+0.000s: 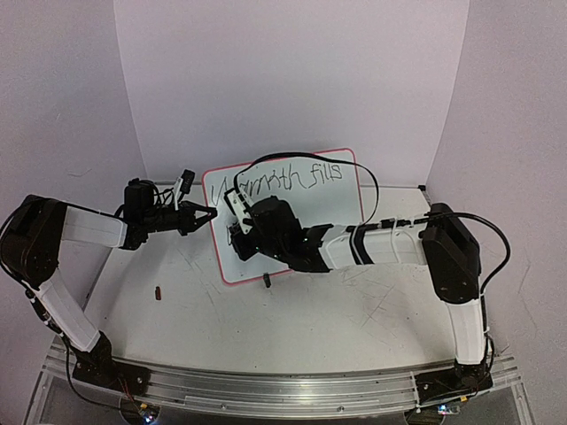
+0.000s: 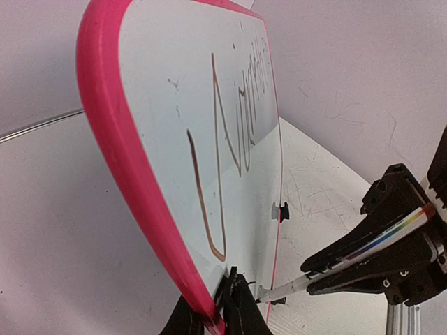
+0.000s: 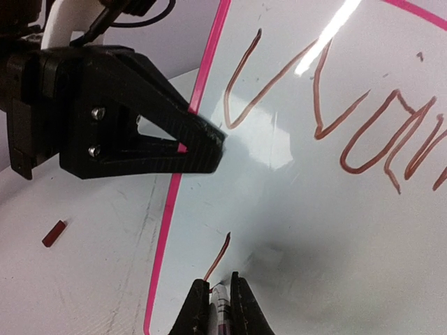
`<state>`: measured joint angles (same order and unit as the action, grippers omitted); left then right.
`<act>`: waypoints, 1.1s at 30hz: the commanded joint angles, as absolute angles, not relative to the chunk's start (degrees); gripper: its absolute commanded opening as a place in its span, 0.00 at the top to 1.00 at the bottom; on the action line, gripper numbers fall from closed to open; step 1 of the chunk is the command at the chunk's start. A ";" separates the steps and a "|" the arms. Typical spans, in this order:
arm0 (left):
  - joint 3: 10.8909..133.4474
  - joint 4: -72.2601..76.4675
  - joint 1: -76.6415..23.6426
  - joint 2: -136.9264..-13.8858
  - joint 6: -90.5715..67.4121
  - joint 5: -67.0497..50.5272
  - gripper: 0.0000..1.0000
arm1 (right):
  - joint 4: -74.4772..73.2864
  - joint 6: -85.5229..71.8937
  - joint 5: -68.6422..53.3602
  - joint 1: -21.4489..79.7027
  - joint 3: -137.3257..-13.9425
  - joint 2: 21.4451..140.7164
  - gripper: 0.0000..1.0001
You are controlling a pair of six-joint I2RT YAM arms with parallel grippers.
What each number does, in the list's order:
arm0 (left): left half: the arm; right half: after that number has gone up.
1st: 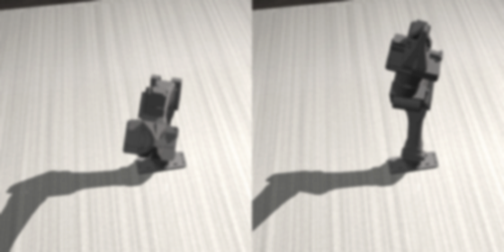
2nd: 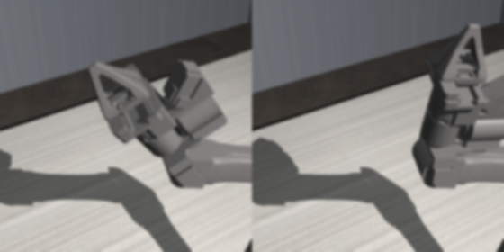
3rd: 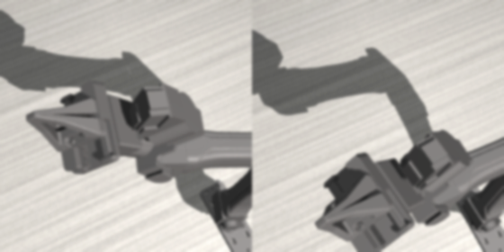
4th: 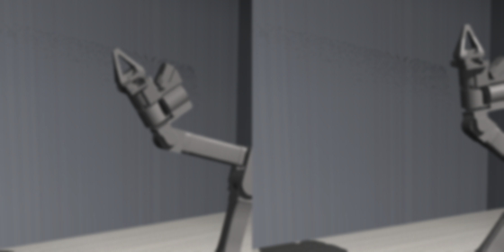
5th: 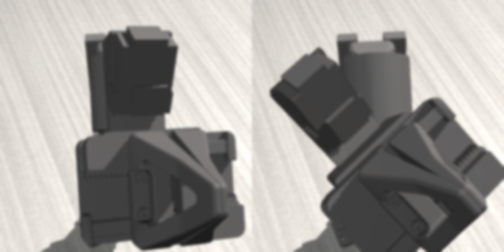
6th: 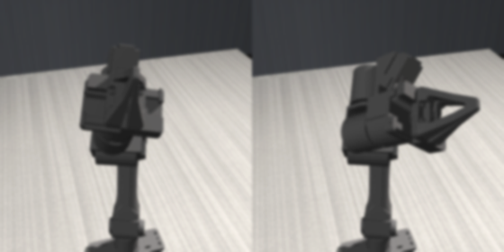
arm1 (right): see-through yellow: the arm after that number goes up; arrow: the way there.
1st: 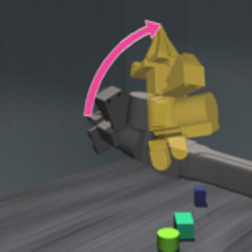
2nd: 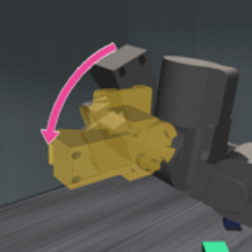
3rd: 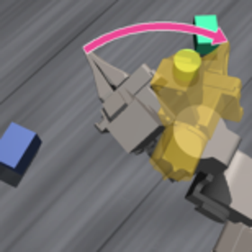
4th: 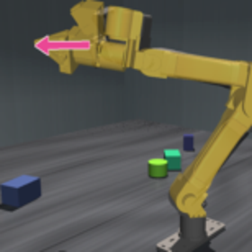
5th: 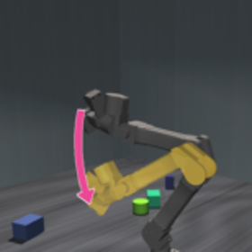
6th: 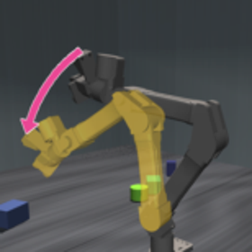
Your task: Write a sentence on the whiteboard
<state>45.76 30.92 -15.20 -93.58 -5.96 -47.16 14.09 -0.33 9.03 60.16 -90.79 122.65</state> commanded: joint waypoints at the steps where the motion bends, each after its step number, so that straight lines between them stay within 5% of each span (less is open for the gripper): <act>1: 46.41 26.11 -15.53 -94.35 2.73 -37.70 1.00 | 16.50 2.07 15.53 57.76 -94.15 120.38 1.00; 25: 46.47 25.71 -15.50 -94.14 2.90 -37.75 1.00 | 15.47 -3.48 11.06 59.92 -82.27 117.82 1.00; 33: 46.49 25.67 -15.55 -94.17 2.91 -37.74 1.00 | 15.27 -5.00 8.08 60.97 -87.19 122.41 1.00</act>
